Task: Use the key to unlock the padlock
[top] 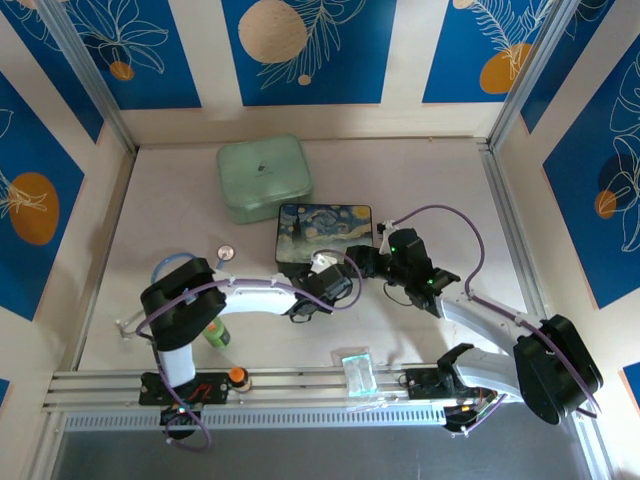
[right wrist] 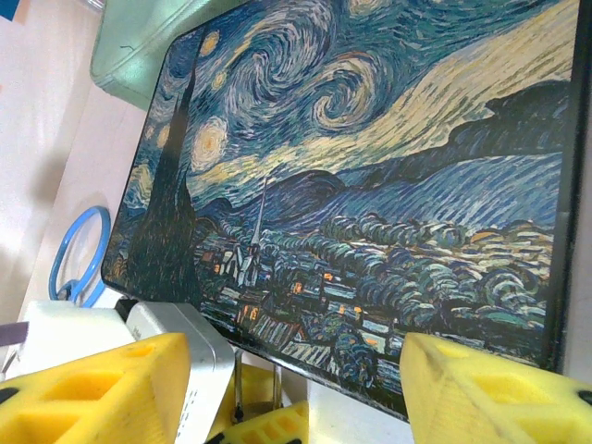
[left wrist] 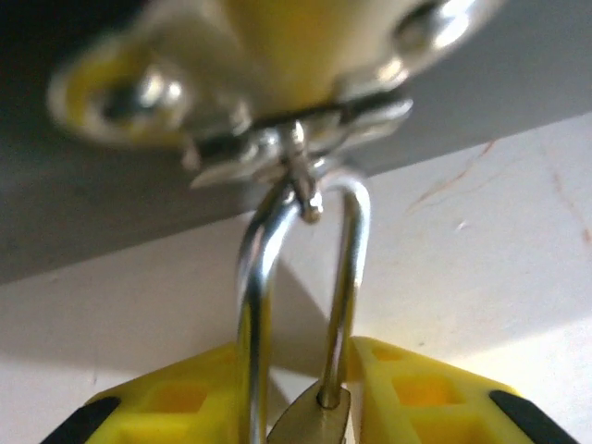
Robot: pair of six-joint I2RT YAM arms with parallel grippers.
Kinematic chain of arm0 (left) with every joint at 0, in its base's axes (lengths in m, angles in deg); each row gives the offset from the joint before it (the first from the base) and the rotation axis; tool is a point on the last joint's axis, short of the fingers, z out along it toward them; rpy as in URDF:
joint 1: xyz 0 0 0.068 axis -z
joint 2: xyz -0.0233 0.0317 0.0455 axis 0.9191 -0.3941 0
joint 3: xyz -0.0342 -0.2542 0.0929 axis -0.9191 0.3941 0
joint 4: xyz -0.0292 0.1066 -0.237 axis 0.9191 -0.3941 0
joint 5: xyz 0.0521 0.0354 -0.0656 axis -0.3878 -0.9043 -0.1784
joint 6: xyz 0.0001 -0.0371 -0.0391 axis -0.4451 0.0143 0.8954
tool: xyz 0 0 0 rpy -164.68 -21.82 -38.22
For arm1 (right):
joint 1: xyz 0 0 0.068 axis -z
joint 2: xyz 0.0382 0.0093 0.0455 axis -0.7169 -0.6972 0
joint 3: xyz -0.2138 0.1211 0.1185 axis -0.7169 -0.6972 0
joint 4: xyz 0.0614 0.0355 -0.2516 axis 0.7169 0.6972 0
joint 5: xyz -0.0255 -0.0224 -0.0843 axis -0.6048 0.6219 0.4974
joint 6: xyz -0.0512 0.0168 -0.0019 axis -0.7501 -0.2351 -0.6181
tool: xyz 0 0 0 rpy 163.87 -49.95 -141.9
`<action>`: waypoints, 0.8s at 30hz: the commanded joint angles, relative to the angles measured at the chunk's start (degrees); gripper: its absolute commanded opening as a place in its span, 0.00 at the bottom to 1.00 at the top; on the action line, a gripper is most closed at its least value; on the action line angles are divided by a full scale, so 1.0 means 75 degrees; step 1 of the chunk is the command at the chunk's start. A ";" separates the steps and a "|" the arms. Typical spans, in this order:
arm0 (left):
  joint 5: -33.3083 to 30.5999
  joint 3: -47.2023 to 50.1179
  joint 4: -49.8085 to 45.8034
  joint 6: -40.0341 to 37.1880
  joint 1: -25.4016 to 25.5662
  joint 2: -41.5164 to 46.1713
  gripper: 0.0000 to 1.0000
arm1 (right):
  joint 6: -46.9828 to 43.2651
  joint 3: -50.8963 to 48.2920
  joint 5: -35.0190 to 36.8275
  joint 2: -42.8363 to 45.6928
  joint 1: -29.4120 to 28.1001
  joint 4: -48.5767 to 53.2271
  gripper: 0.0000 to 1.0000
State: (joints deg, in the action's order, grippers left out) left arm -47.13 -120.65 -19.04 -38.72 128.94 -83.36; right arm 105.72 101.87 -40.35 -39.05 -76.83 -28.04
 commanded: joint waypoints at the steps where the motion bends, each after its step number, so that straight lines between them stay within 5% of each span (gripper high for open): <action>1: 0.0098 0.0221 -0.0885 -0.0116 0.0066 -0.0406 0.33 | 0.0107 -0.0472 0.0400 -0.0210 0.0177 0.1399 0.64; 8: -0.0126 0.0230 -0.1083 0.0033 0.0092 -0.0318 0.17 | 0.0116 -0.0479 0.0377 -0.0201 0.0234 0.1377 0.64; 24: -0.0843 -0.0234 -0.2275 0.0046 0.0244 -0.0677 0.27 | 0.0177 -0.0525 0.0341 -0.0221 0.0235 0.1338 0.64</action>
State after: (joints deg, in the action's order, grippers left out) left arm -50.52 -124.19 -24.46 -38.30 130.43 -85.35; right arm 105.96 101.50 -40.05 -38.79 -75.71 -28.54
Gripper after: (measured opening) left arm 0.260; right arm 0.638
